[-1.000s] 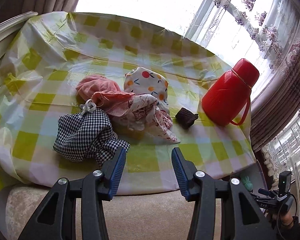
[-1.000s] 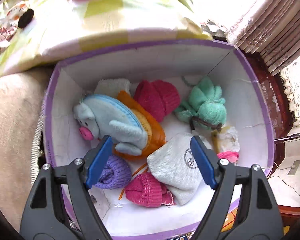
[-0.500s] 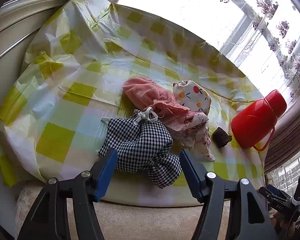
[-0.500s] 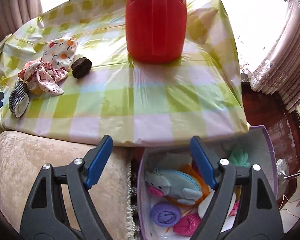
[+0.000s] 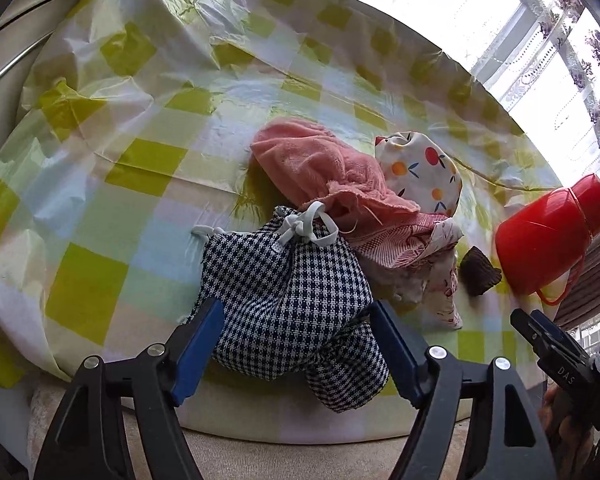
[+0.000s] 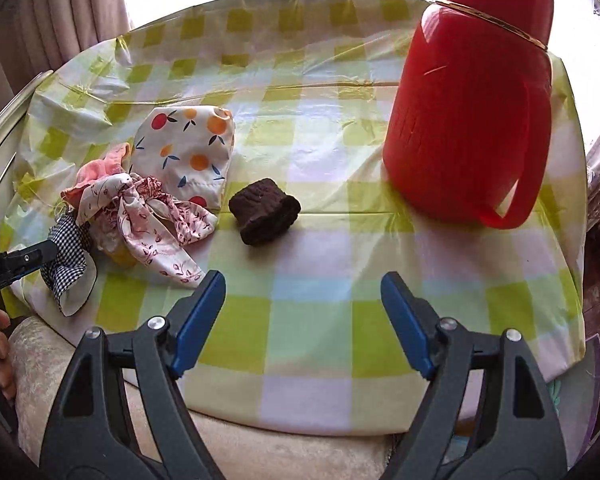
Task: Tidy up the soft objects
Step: 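Grasp the houndstooth bag with the left tool while the right tool grasps the dark brown sock, then carry the houndstooth bag and brown sock over the white box and open both tools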
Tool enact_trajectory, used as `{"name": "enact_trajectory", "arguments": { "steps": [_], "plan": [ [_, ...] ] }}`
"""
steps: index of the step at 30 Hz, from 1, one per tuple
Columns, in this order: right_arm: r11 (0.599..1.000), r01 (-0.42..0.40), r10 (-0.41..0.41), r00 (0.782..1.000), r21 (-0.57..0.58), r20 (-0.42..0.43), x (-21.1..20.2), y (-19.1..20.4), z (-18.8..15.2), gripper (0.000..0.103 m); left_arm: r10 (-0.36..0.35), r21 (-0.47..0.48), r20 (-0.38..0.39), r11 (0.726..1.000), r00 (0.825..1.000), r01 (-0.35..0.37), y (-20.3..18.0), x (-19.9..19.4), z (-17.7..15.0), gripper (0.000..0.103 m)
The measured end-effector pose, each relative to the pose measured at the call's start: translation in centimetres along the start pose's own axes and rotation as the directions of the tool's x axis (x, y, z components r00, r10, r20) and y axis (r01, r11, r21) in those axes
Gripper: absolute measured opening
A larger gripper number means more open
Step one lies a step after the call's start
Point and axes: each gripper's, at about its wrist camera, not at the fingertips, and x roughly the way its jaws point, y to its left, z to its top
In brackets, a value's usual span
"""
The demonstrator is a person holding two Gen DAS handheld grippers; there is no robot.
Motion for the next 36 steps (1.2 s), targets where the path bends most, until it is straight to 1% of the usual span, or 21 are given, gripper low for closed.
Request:
{"name": "enact_trajectory", "arguments": {
  "steps": [3, 6, 10, 12, 13, 15, 16, 17, 18, 20, 22, 24, 26, 30, 36],
  "plan": [
    [1.0, -0.004, 0.004, 1.0, -0.015, 0.0, 1.5, 1.0, 1.2, 0.082, 0.01, 0.017, -0.016, 1.0, 1.0, -0.01, -0.2, 0.7, 0.0, 0.077],
    [1.0, 0.009, -0.009, 1.0, -0.03, 0.003, 3.1, 1.8, 2.2, 0.082, 0.024, 0.037, -0.025, 0.999, 0.999, -0.023, -0.6, 1.5, -0.1, 0.077],
    [0.999, 0.009, -0.009, 1.0, -0.032, -0.016, 4.9, 2.1, 2.9, 0.082, 0.032, 0.074, -0.011, 0.997, 0.999, -0.031, -1.2, 1.8, -0.3, 0.075],
    [0.999, 0.011, -0.012, 1.0, -0.041, -0.025, 5.6, 2.3, 3.3, 0.082, 0.042, 0.091, -0.002, 0.995, 0.999, -0.042, -1.5, 1.9, -0.4, 0.067],
    [0.999, 0.016, -0.017, 1.0, -0.046, -0.026, 6.0, 2.4, 3.4, 0.082, 0.04, 0.099, 0.0, 0.994, 0.999, -0.04, -1.6, 1.8, -0.6, 0.065],
    [0.998, 0.027, -0.028, 0.999, -0.057, -0.03, 6.6, 2.6, 3.7, 0.081, 0.031, 0.109, 0.002, 0.994, 1.0, -0.031, -1.7, 1.8, -0.7, 0.057],
    [0.998, 0.027, -0.029, 0.999, -0.06, -0.035, 6.9, 2.7, 3.8, 0.08, 0.026, 0.109, 0.004, 0.994, 1.0, -0.027, -1.7, 1.8, -0.7, 0.054],
    [0.998, 0.026, -0.029, 0.999, -0.064, -0.044, 7.3, 2.9, 3.9, 0.073, 0.021, 0.106, 0.006, 0.994, 1.0, -0.021, -1.6, 1.7, -0.7, 0.049],
    [0.997, 0.025, -0.029, 0.998, -0.07, -0.056, 7.6, 3.0, 4.0, 0.063, 0.012, 0.102, 0.007, 0.995, 1.0, -0.012, -1.4, 1.6, -0.8, 0.046],
    [0.997, 0.025, -0.031, 0.996, -0.073, -0.086, 8.2, 3.1, 3.8, 0.051, -0.003, 0.095, 0.011, 0.995, 1.0, 0.002, -1.3, 1.5, -0.8, 0.042],
    [0.997, 0.019, -0.025, 0.997, -0.07, -0.08, 7.9, 3.0, 3.5, 0.044, -0.01, 0.094, 0.02, 0.996, 1.0, 0.008, -1.2, 1.2, -0.9, 0.038],
    [0.997, 0.017, -0.022, 0.997, -0.07, -0.072, 7.3, 3.0, 3.3, 0.04, -0.012, 0.095, 0.035, 0.995, 0.999, 0.009, -1.3, 0.7, -1.0, 0.032],
    [0.997, 0.012, -0.017, 0.998, -0.072, -0.065, 6.6, 3.0, 2.9, 0.039, -0.014, 0.095, 0.052, 0.995, 0.999, 0.009, -1.4, 0.1, -1.0, 0.029],
    [0.998, 0.003, -0.006, 0.999, -0.063, -0.046, 4.8, 3.0, 1.9, 0.039, -0.017, 0.084, 0.079, 0.996, 0.997, 0.01, -1.4, -1.0, -1.3, 0.027],
    [0.999, -0.017, 0.017, 1.0, -0.042, -0.009, 1.5, 2.5, 0.4, 0.037, -0.032, 0.078, 0.131, 0.997, 0.991, 0.022, -1.6, -3.4, -2.2, 0.027]
  ]
}}
